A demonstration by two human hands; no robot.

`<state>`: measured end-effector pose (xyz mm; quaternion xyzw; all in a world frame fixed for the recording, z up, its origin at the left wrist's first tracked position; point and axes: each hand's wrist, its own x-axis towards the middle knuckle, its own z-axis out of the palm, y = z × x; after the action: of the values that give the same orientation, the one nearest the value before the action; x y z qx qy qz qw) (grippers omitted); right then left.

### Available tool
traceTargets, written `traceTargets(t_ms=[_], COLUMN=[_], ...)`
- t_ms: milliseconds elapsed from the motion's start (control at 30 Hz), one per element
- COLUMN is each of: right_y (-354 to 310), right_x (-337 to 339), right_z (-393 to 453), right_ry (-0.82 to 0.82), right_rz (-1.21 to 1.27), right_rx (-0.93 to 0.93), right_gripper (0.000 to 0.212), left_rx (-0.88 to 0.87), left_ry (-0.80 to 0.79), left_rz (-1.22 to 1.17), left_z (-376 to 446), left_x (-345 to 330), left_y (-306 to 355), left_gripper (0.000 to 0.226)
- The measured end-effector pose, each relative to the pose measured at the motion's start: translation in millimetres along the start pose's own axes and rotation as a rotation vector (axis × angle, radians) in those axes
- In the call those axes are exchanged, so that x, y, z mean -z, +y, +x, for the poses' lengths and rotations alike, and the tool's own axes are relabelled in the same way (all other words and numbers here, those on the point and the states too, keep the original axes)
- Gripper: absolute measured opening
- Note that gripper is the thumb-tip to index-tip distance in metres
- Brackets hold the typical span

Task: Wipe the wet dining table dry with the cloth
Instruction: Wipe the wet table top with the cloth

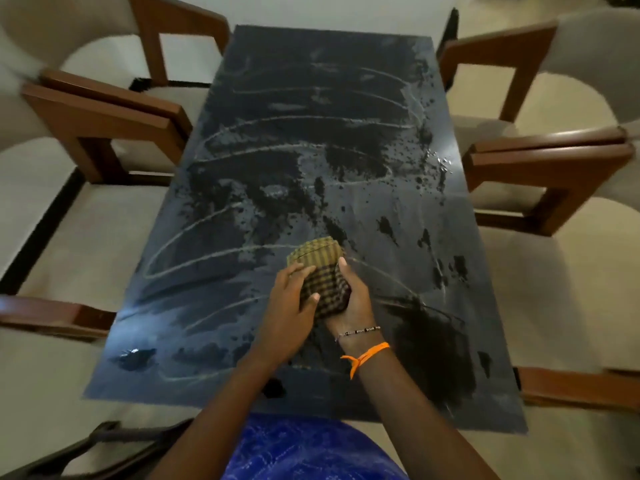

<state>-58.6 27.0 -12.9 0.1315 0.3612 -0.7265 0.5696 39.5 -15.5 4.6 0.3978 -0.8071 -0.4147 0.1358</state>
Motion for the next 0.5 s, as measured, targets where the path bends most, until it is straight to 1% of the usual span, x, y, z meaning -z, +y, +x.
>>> traceTargets(t_ms=[33,100,133,200,267,300,367,400,433,500], right_y=[1,1,0,-8,-20,-28,-44,-49,-52,-51], right_x=[-11,-35,-50,-82,-116,-131,-161,-174,-182,-196], right_z=[9,32,45,72,101,115,148,167,183,225], right_ry=[0.014,0.11,0.164,0.215,0.21,0.205,0.231,0.247,0.247,0.194], right_rz=[-0.062,-0.204,-0.252,-0.317,-0.424,-0.506,-0.764,-0.925,-1.083,-1.328], right_rx=[-0.007,0.013,0.046,0.178,0.356,0.459,0.673,0.748,0.793,0.791], right_gripper=[0.026,0.013,0.012,0.021,0.036,0.04,0.035,0.032,0.032,0.036], left_rx=[0.009,0.01,0.003,-0.014,-0.015,-0.009,0.008,0.016,0.025,0.055], left_ry=[0.008,-0.007,-0.019,-0.023,-0.008,0.002,0.017,0.024,0.033,0.048], left_rz=[-0.001,0.007,0.01,0.01,0.019,0.028,0.028,0.024,0.029,0.071], left_z=[5,16,24,42,68,81,113,128,140,169], left_x=[7,21,30,48,70,81,106,118,127,144], left_y=[-4,-11,-18,-31,-45,-51,-68,-77,-84,-105], left_gripper=[0.047,0.049,0.049,0.048,0.048,0.048,0.049,0.048,0.048,0.048])
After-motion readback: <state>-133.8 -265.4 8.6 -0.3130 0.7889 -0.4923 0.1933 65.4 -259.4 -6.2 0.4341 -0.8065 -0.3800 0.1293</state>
